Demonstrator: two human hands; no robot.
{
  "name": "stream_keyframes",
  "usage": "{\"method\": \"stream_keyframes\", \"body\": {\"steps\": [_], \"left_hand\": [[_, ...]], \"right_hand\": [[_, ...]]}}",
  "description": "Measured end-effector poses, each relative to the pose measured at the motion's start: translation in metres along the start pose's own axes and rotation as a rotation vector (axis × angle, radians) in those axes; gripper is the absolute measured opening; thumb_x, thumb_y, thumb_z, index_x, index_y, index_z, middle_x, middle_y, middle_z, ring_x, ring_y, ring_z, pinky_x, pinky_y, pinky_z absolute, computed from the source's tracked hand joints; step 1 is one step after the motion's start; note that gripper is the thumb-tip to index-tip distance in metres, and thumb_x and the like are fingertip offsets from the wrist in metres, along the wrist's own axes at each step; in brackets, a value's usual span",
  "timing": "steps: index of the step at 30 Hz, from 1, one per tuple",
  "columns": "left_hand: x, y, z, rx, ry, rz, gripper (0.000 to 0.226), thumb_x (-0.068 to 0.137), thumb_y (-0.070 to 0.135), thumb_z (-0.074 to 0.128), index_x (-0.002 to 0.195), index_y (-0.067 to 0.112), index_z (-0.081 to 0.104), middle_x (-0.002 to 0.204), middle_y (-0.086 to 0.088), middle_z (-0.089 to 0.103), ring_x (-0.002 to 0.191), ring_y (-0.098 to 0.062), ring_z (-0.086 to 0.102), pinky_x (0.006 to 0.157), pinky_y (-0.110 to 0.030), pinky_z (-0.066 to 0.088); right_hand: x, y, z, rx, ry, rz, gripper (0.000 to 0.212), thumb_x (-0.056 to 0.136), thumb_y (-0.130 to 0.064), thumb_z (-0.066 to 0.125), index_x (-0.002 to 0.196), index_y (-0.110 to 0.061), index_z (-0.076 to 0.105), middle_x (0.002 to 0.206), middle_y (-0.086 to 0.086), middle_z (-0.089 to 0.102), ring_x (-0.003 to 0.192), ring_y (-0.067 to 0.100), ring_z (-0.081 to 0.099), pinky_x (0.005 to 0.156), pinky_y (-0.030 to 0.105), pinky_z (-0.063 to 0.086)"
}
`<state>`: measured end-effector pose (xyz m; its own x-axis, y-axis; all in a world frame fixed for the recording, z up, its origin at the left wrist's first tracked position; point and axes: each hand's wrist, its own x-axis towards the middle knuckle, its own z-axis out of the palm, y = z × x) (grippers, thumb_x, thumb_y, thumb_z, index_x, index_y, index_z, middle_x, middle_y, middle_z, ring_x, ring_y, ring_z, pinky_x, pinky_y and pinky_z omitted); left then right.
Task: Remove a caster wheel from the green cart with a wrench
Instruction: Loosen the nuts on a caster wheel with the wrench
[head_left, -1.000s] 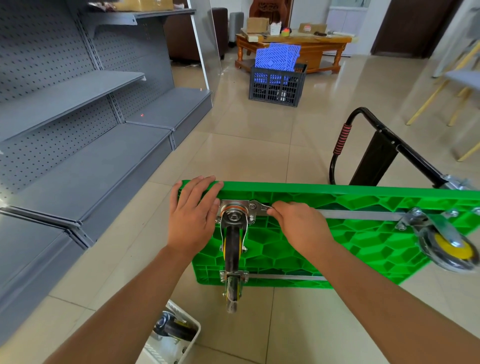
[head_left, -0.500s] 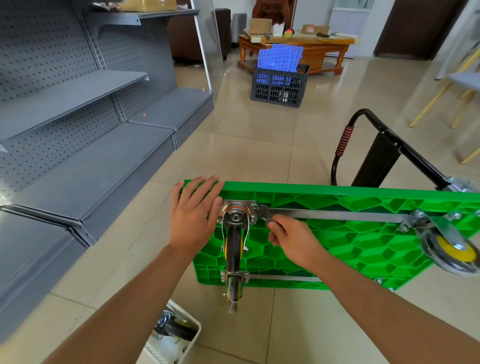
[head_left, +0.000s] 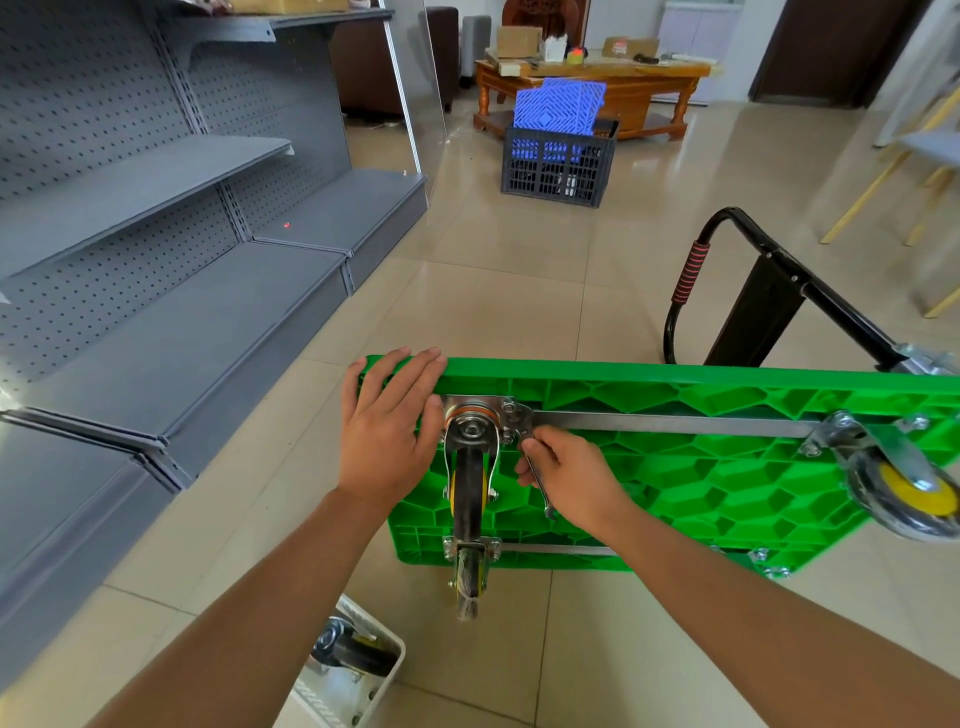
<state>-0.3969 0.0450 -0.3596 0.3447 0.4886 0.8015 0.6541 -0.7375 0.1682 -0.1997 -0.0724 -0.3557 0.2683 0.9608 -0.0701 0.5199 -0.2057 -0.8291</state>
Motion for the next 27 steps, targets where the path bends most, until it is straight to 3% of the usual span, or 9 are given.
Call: {"method": "stream_keyframes", "body": {"steps": [4, 8, 10, 13, 15, 19, 23, 27], "left_hand": [[0.001, 0.000, -0.001, 0.002, -0.007, -0.003, 0.038, 0.101, 0.024, 0.050, 0.135, 0.016, 0.065, 0.141, 0.006, 0.062, 0.134, -0.022, 0.052, 0.115, -0.057, 0.032], [0.000, -0.001, -0.001, 0.002, -0.011, -0.005, 0.039, 0.100, 0.023, 0.051, 0.136, 0.016, 0.065, 0.141, 0.006, 0.061, 0.134, -0.022, 0.052, 0.114, -0.058, 0.033], [0.000, -0.001, 0.000, 0.000, -0.010, -0.007, 0.039, 0.100, 0.023, 0.050, 0.135, 0.016, 0.065, 0.141, 0.006, 0.061, 0.134, -0.022, 0.053, 0.114, -0.058, 0.033], [0.001, 0.000, -0.001, -0.005, -0.018, -0.002, 0.040, 0.100, 0.023, 0.049, 0.136, 0.016, 0.064, 0.141, 0.005, 0.061, 0.134, -0.023, 0.052, 0.115, -0.057, 0.032], [0.001, 0.000, -0.001, -0.008, -0.020, -0.002, 0.040, 0.099, 0.023, 0.049, 0.136, 0.016, 0.064, 0.141, 0.005, 0.061, 0.134, -0.023, 0.052, 0.116, -0.057, 0.031], [0.000, 0.000, -0.002, -0.003, -0.026, -0.003, 0.041, 0.099, 0.022, 0.049, 0.137, 0.016, 0.063, 0.142, 0.005, 0.060, 0.135, -0.022, 0.051, 0.116, -0.056, 0.030], [0.000, 0.001, -0.003, 0.001, -0.023, 0.001, 0.041, 0.099, 0.022, 0.048, 0.137, 0.016, 0.063, 0.142, 0.005, 0.061, 0.135, -0.022, 0.051, 0.116, -0.056, 0.031], [0.000, 0.001, -0.004, -0.001, -0.033, -0.003, 0.041, 0.100, 0.023, 0.048, 0.137, 0.016, 0.063, 0.142, 0.005, 0.061, 0.135, -0.022, 0.051, 0.117, -0.056, 0.030]], "right_hand": [[0.003, -0.002, 0.004, 0.028, 0.022, -0.007, 0.022, 0.106, -0.021, 0.047, 0.093, -0.013, 0.063, 0.087, 0.004, 0.072, 0.079, 0.016, 0.072, 0.077, 0.031, 0.057], [0.004, -0.001, 0.003, -0.030, 0.048, -0.028, 0.023, 0.106, -0.023, 0.047, 0.089, -0.016, 0.061, 0.083, 0.002, 0.070, 0.077, 0.017, 0.070, 0.053, 0.012, 0.046], [0.005, 0.000, 0.004, -0.076, 0.052, -0.047, 0.025, 0.106, -0.025, 0.046, 0.088, -0.015, 0.060, 0.080, 0.001, 0.069, 0.074, 0.016, 0.069, 0.051, 0.013, 0.045], [0.006, 0.004, 0.001, -0.168, 0.084, -0.087, 0.029, 0.107, -0.030, 0.044, 0.085, -0.016, 0.057, 0.074, 0.001, 0.067, 0.067, 0.022, 0.066, 0.061, 0.035, 0.052], [0.007, 0.006, -0.007, -0.306, 0.145, -0.163, 0.029, 0.106, -0.034, 0.044, 0.087, -0.017, 0.057, 0.070, 0.001, 0.063, 0.060, 0.025, 0.061, 0.058, 0.040, 0.052], [0.006, -0.002, -0.024, -0.533, 0.216, -0.300, 0.028, 0.105, -0.035, 0.046, 0.093, -0.016, 0.062, 0.068, -0.003, 0.054, 0.060, 0.020, 0.053, 0.053, 0.034, 0.044], [0.005, -0.003, -0.028, -0.441, 0.143, -0.322, 0.023, 0.105, -0.026, 0.050, 0.093, -0.010, 0.062, 0.068, -0.001, 0.053, 0.058, 0.015, 0.047, 0.056, 0.033, 0.040], [-0.004, -0.002, -0.030, -0.308, 0.044, -0.234, 0.014, 0.103, -0.013, 0.050, 0.096, -0.008, 0.061, 0.064, -0.005, 0.048, 0.049, 0.006, 0.040, 0.046, 0.019, 0.032]]}}
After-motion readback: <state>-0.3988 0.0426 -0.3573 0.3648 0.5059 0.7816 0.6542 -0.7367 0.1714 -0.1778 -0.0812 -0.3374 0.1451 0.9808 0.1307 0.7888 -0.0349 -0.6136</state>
